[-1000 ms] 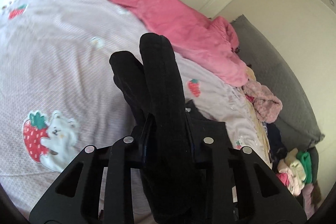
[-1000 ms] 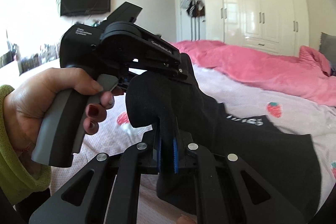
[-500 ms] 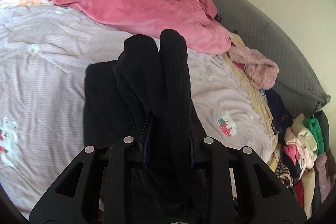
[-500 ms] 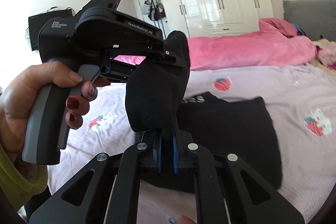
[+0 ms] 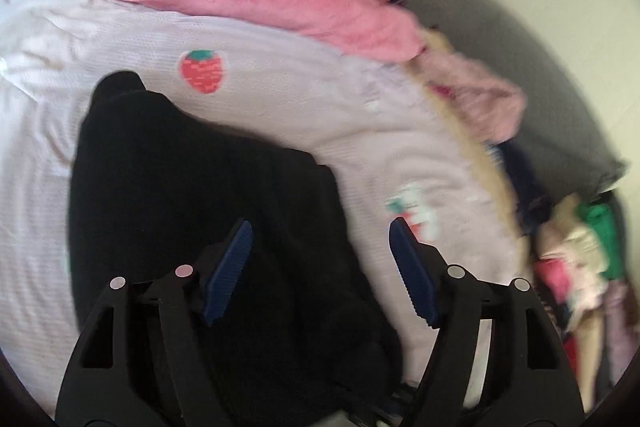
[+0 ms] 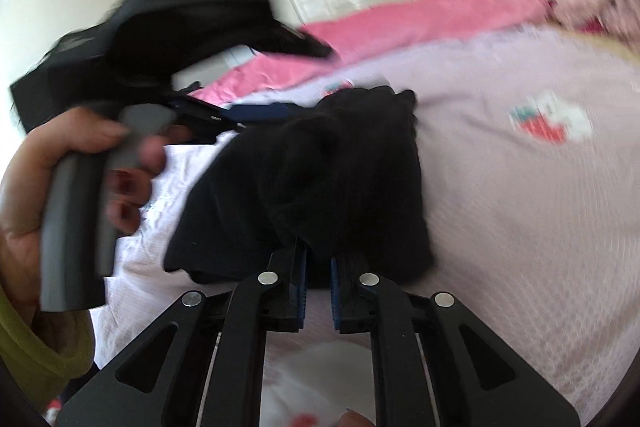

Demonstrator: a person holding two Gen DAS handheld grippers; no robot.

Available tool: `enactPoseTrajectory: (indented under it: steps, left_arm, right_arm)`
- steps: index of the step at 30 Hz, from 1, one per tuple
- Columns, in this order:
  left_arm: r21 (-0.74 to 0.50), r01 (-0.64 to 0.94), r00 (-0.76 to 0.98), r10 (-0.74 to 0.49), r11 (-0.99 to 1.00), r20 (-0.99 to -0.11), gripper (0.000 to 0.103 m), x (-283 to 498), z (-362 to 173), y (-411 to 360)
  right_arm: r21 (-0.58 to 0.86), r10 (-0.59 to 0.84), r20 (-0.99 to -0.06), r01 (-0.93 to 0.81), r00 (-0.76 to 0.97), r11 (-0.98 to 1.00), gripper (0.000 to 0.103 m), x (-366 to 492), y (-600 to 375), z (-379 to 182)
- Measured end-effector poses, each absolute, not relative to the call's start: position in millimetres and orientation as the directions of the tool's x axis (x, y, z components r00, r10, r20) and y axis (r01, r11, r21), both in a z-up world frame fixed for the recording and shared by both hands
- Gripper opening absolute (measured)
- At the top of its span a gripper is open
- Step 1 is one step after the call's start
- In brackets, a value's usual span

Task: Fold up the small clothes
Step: 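Lift the folded sweatshirt with both grippers and turn it over, then lower the sweatshirt onto the bed and open the left gripper while the right gripper keeps hold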

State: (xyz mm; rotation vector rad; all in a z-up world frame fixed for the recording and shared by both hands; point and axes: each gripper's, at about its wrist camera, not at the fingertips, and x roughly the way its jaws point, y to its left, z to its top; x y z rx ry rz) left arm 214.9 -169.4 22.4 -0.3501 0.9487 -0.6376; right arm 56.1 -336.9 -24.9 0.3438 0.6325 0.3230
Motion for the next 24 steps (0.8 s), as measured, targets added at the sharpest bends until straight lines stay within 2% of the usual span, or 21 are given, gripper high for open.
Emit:
enactPoseTrajectory:
  steps: [4,7,12,13,15,17,20,24]
  left_arm:
    - [-0.482,0.342,0.508,-0.59,0.807,-0.627,0.063,200,39,-148]
    - [-0.405,0.304,0.566,-0.505,0.862,-0.651,0.063,190,45,-124]
    - [-0.199,0.267,0.628,-0.327,0.943,-0.706,0.063,172,27,-102]
    - [-0.184,0.265,0.614,-0.313,0.947,-0.725,0.063,169,15,-100]
    - [-0.224,0.271,0.574,-0.344,0.936,-0.743,0.063,170,-1,-97]
    - [-0.225,0.277,0.56,-0.347,0.934,-0.753,0.066,167,-13,-100]
    - [-0.128,0.312,0.585,-0.297,0.941,-0.755,0.069,158,-14,-112]
    - [-0.133,0.314,0.587,-0.302,0.94,-0.751,0.07,154,-14,-110]
  right_arm:
    - [0.459,0.428,-0.523,-0.179,0.738,0.87,0.013,54,-349,-35]
    - [0.469,0.446,-0.516,-0.194,0.731,0.861,0.016,49,-350,-29]
    - [0.478,0.444,-0.473,-0.201,0.761,0.855,0.033,39,-369,5]
    - [0.478,0.428,-0.453,-0.192,0.782,0.857,0.036,37,-376,15]
    - [0.474,0.403,-0.441,-0.173,0.802,0.863,0.051,45,-385,28]
    - [0.44,0.397,-0.502,-0.168,0.769,0.882,0.06,70,-384,33]
    - [0.422,0.387,-0.577,-0.143,0.719,0.895,0.06,114,-379,33]
    - [0.376,0.344,-0.636,-0.112,0.691,0.92,0.06,154,-367,31]
